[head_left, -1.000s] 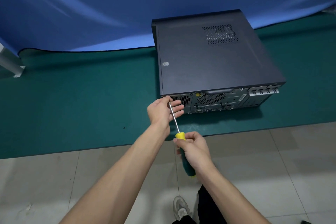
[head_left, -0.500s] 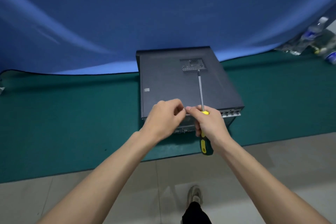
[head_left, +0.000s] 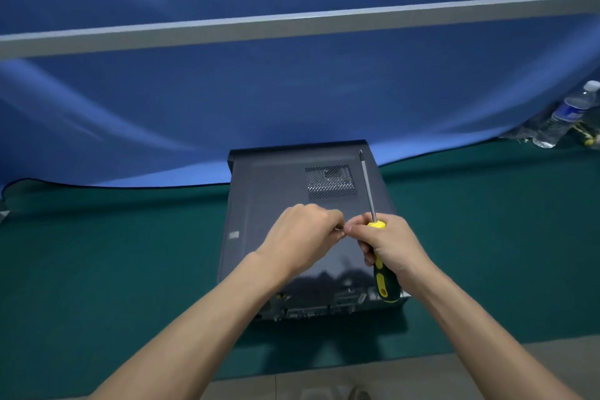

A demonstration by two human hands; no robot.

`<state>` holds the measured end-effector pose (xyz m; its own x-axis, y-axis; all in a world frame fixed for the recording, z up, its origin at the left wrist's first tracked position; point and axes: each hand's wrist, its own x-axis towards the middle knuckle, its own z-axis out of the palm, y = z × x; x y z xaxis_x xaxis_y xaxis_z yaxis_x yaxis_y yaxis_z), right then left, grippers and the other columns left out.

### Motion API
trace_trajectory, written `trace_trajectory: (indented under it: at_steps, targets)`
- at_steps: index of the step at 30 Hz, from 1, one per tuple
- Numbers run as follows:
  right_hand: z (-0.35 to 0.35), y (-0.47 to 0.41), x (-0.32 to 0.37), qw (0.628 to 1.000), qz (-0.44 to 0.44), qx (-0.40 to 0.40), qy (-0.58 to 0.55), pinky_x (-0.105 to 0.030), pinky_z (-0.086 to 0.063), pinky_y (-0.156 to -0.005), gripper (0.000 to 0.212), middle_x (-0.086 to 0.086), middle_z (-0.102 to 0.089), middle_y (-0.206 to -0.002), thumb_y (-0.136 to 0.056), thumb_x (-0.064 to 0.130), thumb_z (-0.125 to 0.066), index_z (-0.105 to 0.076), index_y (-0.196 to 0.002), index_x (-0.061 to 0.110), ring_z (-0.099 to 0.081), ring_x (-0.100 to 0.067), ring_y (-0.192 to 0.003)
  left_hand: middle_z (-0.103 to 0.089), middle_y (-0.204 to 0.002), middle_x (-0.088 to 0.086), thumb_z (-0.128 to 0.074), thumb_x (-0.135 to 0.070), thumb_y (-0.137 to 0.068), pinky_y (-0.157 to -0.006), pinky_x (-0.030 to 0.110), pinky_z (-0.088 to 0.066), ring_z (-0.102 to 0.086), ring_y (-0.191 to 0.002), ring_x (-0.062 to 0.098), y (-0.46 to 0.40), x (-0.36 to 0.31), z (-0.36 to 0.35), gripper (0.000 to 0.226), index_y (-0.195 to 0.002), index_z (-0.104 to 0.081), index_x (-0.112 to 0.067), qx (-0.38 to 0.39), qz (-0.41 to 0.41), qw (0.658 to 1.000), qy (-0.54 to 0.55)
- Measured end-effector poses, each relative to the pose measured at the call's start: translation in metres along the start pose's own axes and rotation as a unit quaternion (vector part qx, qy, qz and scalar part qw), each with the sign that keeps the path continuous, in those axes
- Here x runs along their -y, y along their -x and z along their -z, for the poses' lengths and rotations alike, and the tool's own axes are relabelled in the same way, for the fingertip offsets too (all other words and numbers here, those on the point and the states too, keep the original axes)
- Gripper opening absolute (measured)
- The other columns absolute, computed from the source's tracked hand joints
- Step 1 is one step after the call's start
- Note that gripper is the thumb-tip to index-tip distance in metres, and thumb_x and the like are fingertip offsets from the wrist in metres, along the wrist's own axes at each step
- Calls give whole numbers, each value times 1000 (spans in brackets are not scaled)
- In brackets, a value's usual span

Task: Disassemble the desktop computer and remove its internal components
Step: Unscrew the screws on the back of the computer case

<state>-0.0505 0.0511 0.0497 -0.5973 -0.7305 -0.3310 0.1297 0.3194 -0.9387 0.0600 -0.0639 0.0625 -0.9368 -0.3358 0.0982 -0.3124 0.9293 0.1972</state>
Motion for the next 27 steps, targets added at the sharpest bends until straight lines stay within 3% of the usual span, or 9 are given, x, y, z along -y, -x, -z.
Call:
trace_trajectory:
  at_steps: [3,6,10,13,16,19,22,27]
  targets:
    - [26,-30,1,1000,-5,-11,8,-29,-35,-46,15,0,-48,-46,-81,9,-68,-67,-67,13,-39,-15,-42,-70,-99,-4,-52,-34,-93,-77,35,-48,-62,-91,22,-34,-5,-11,21,-106,-63,-22,3,24,998,61]
    - [53,-58,-7,998,-19,-52,3,-26,-35,-44,11,-1,-44,-44,-82,9,-69,-67,-70,10,-38,-15,-40,-69,-103,-9,-51,-33,-93,-79,32,-46,-62,-89,20,-63,-5,-29,21,-111,-57,-23,-13,100,986,131]
    - [91,-89,-28,991,-52,-114,-34,-22,-33,-40,11,1,-39,-45,-83,4,-65,-68,-73,6,-35,-14,-40,-69,-91,2,-43,-34,-94,-73,37,-46,-60,-86,29,-96,3,-66,20,-91,-55,-18,-26,244,961,129]
    - [117,-111,-48,985,-82,-145,-34,-23,-32,-44,12,0,-39,-47,-84,4,-63,-67,-73,7,-36,-15,-41,-66,-82,3,-40,-34,-94,-64,33,-37,-58,-82,30,-118,9,-97,25,-76,-47,-18,-35,308,945,109]
    - [135,-136,-70,980,-107,-163,-24,-20,-31,-41,13,3,-41,-44,-84,4,-63,-67,-73,8,-36,-15,-41,-62,-76,0,-42,-30,-92,-58,31,-30,-56,-72,27,-135,12,-119,27,-67,-41,-18,-49,337,937,77]
    - [142,-164,-90,976,-127,-174,-13,-19,-34,-39,12,7,-43,-41,-83,6,-64,-68,-72,10,-38,-15,-40,-48,-58,-5,-47,-27,-88,-50,29,-22,-41,-51,19,-145,10,-129,30,-61,-36,-19,-63,357,932,26]
    - [140,-195,-105,974,-145,-174,-1,-24,-39,-47,15,4,-50,-47,-83,6,-66,-66,-70,13,-42,-14,-44,-37,-50,-7,-52,-24,-84,-45,26,-14,-33,-44,17,-149,9,-133,33,-57,-33,-19,-63,364,929,5]
    - [125,-240,-130,968,-180,-164,58,-29,-38,-57,16,-5,-55,-59,-83,12,-63,-64,-67,12,-47,-23,-57,-36,-50,-8,-56,-20,-80,-45,23,-13,-33,-43,18,-152,9,-134,32,-57,-34,-18,-51,366,929,-12]
